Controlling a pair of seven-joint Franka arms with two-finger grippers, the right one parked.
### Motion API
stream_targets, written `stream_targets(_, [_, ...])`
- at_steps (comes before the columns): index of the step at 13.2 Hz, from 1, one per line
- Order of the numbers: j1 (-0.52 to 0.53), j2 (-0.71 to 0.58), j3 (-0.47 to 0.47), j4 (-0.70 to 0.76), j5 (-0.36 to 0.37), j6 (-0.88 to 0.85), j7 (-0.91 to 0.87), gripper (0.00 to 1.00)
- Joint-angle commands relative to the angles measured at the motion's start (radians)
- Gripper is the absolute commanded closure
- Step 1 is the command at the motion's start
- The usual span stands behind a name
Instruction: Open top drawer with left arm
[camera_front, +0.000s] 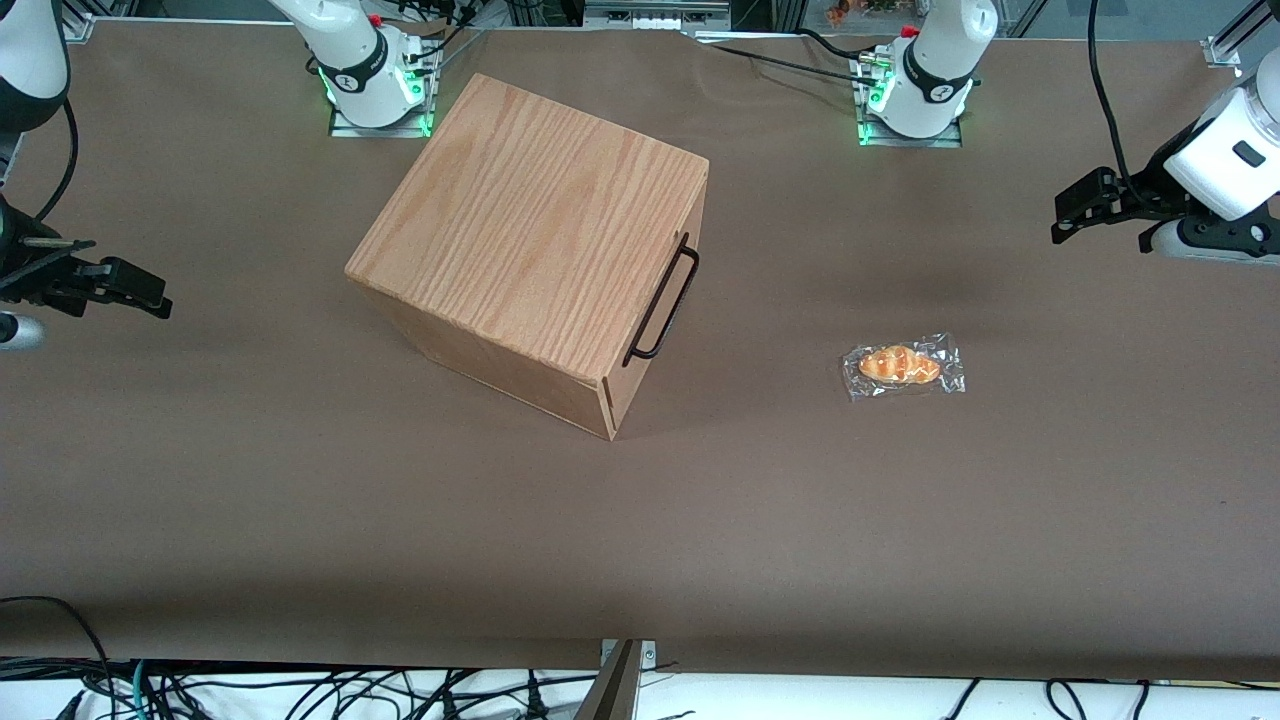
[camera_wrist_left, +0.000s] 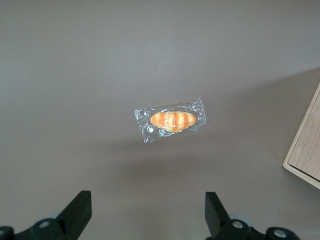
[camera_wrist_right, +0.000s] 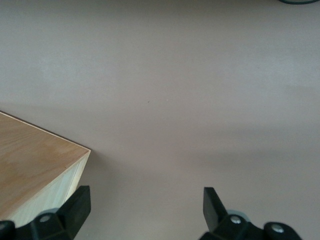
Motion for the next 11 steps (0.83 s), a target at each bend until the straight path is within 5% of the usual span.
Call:
stream_targets(1, [-0.010, -0.004, 0.010, 0.011, -0.004, -0.016, -0.002, 0.00])
stream_targets(11, [-0.004, -0.004, 0.010, 0.011, -0.004, -0.019, 0.009, 0.00])
